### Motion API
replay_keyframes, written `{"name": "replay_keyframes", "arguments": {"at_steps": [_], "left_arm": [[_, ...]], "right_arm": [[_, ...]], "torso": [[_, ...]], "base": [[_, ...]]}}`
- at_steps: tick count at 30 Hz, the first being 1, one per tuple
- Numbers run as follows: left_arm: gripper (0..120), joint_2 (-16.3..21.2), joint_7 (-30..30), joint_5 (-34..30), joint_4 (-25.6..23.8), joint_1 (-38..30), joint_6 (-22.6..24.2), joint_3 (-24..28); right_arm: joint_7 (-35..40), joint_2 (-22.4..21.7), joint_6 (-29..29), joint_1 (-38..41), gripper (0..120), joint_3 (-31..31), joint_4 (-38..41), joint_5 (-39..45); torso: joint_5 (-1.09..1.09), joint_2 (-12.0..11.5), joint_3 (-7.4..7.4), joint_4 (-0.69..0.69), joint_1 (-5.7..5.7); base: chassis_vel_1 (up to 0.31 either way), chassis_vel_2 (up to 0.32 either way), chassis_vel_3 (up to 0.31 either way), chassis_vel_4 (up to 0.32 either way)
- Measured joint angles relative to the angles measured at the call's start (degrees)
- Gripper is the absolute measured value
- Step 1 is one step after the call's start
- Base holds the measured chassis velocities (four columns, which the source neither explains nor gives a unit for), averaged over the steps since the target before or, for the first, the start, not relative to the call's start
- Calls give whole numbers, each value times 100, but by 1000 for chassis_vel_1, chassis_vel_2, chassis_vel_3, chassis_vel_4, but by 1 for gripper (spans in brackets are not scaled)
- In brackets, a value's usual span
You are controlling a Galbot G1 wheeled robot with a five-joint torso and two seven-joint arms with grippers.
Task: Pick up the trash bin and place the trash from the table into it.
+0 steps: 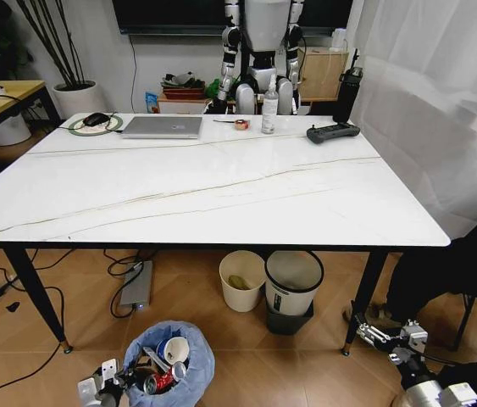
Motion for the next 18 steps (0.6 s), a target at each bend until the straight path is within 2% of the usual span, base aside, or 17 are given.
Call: {"name": "replay_keyframes", "arguments": {"at_steps": [9,18], "left_arm": [[0,-51,-2,68,55,-33,-119,-46],[0,-90,109,184,514,-228,-387,-66]], "right_arm": [[0,0,0,0,100,0,0,0],[0,0,0,0,100,0,0,0]], "torso": [[0,-241,-140,0,-102],[0,-336,-187,1,-148]], "base": [[0,0,0,0],[0,0,0,0]]}}
